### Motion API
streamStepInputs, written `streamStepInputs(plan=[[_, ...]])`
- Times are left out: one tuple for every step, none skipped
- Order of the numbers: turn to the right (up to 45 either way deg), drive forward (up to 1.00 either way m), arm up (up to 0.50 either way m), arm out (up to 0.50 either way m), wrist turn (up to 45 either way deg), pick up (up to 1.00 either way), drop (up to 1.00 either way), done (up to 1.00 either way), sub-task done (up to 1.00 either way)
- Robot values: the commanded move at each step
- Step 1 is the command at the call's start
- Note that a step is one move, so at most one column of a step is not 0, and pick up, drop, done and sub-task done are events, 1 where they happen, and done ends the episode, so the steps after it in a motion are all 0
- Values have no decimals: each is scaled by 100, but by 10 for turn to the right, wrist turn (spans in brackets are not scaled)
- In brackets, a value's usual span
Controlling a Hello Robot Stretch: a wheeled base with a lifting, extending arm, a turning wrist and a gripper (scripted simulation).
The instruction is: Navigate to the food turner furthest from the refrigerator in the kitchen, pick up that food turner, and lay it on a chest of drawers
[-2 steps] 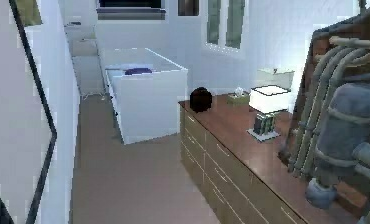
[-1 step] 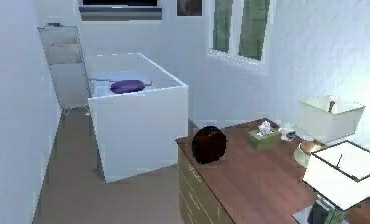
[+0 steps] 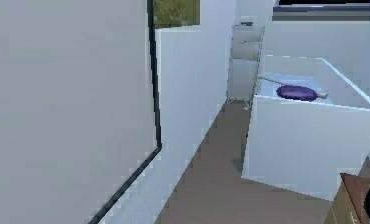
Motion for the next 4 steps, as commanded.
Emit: streamStepInputs(plan=[[-30, 0, 0, 0, 0, 0, 0, 0, 0], [0, 0, 0, 42, 0, 0, 0, 0, 0], [0, 0, 0, 0, 450, 0, 0, 0, 0], [0, 0, 0, 0, 450, 0, 0, 0, 0]])
